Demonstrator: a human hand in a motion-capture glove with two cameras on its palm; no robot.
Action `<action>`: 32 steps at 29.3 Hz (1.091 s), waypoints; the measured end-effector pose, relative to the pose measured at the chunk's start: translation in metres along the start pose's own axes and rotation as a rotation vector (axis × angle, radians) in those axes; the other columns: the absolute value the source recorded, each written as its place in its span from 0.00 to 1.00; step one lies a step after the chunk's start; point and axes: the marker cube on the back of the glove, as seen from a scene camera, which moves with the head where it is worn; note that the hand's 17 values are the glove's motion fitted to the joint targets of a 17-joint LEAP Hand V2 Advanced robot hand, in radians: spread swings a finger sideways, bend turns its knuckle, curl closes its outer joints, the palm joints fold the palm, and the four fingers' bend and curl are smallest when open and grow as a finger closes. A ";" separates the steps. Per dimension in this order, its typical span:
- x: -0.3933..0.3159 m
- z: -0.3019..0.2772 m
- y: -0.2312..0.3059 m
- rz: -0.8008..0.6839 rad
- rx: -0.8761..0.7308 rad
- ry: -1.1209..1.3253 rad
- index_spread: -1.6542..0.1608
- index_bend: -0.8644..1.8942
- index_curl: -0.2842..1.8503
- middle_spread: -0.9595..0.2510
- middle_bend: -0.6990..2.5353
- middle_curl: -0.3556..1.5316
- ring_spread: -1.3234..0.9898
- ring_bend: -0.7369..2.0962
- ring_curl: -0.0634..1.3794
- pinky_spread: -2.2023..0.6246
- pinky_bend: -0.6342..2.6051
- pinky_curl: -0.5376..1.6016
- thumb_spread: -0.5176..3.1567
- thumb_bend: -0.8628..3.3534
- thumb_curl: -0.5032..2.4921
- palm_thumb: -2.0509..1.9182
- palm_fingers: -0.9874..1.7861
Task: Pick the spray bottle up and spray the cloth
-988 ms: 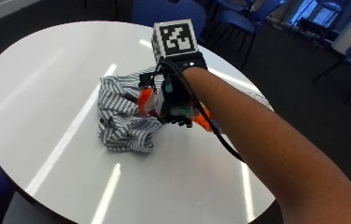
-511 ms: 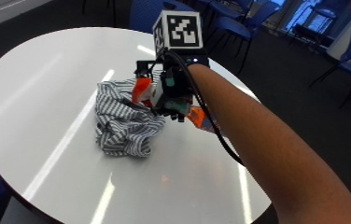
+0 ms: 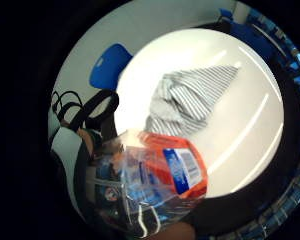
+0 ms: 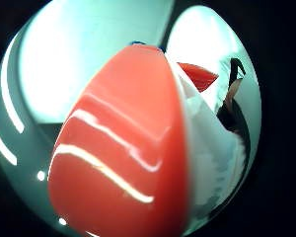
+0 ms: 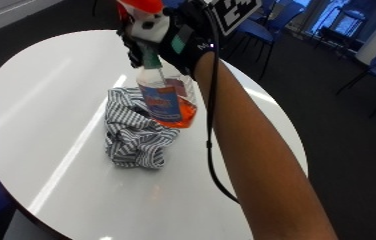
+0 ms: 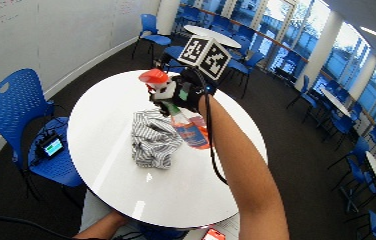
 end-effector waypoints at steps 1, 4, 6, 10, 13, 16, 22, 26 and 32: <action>-0.010 -0.004 0.001 -0.054 0.063 -0.057 0.75 0.40 0.41 0.61 0.41 0.46 0.49 0.50 0.35 0.69 0.31 0.42 0.26 0.20 0.44 0.74 0.85; -0.039 -0.013 -0.001 -0.196 0.244 -0.223 0.75 0.40 0.41 0.61 0.41 0.46 0.49 0.50 0.35 0.70 0.31 0.42 0.26 0.20 0.44 0.74 0.85; -0.057 -0.014 -0.005 -0.279 0.359 -0.353 0.75 0.40 0.41 0.61 0.41 0.46 0.49 0.50 0.35 0.70 0.31 0.42 0.26 0.20 0.44 0.74 0.85; -0.080 -0.006 -0.015 -0.358 0.516 -0.593 0.75 0.40 0.41 0.61 0.41 0.46 0.49 0.50 0.35 0.70 0.31 0.42 0.26 0.20 0.44 0.74 0.85; -0.084 0.003 -0.025 -0.345 0.579 -0.720 0.75 0.40 0.41 0.61 0.41 0.46 0.49 0.50 0.35 0.70 0.31 0.42 0.26 0.20 0.44 0.75 0.85; -0.085 0.015 -0.039 -0.320 0.581 -0.779 0.75 0.40 0.41 0.61 0.41 0.46 0.49 0.50 0.35 0.70 0.31 0.43 0.26 0.20 0.44 0.75 0.85; -0.075 0.044 -0.070 -0.233 0.586 -0.722 0.75 0.40 0.41 0.62 0.41 0.46 0.49 0.50 0.35 0.70 0.32 0.43 0.26 0.20 0.44 0.75 0.85; -0.057 0.056 -0.081 -0.188 0.601 -0.681 0.75 0.40 0.41 0.62 0.41 0.46 0.49 0.50 0.35 0.70 0.32 0.43 0.25 0.20 0.44 0.75 0.85; -0.047 0.054 -0.081 -0.177 0.603 -0.618 0.75 0.40 0.42 0.62 0.41 0.46 0.49 0.50 0.35 0.70 0.32 0.43 0.25 0.20 0.44 0.75 0.85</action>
